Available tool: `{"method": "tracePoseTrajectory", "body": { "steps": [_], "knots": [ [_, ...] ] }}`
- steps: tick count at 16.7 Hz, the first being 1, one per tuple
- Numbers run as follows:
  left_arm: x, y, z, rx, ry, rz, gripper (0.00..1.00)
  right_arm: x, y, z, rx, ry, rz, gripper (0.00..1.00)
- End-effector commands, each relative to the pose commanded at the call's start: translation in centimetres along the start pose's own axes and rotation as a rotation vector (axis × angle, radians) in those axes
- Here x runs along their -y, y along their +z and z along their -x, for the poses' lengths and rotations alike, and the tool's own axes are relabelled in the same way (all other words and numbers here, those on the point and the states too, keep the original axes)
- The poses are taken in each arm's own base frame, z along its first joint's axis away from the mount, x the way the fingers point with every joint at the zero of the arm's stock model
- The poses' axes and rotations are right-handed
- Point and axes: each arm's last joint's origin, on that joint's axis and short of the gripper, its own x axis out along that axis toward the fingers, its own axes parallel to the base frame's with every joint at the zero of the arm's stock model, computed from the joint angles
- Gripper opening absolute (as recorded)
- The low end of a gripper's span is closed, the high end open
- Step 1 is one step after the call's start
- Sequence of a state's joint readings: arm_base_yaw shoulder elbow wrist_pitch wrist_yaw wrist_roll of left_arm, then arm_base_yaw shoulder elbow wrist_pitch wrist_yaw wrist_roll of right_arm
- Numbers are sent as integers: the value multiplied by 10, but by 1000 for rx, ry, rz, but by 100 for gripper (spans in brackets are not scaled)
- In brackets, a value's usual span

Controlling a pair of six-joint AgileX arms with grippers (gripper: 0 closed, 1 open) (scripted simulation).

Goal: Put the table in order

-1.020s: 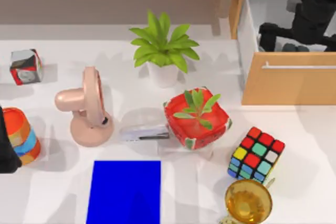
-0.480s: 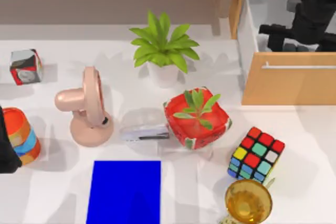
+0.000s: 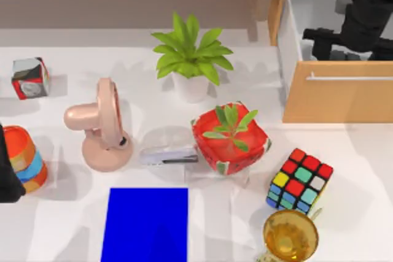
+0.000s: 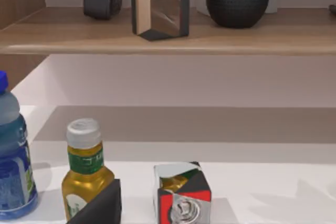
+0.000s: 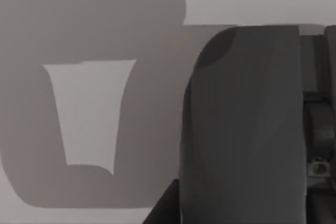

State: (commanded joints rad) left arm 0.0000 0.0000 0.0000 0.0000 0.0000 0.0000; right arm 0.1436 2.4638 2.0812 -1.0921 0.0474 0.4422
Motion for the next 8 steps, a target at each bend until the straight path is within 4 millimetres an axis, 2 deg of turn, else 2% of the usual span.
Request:
{"method": "tracePoseTrajectory", "body": {
  "steps": [4,8],
  "knots": [
    [0,0,0,0,0,0,100,1,0,2,3,1,-3,0],
    [0,0,0,0,0,0,100,2,-6,30,30,-12,-21,0]
  ]
}}
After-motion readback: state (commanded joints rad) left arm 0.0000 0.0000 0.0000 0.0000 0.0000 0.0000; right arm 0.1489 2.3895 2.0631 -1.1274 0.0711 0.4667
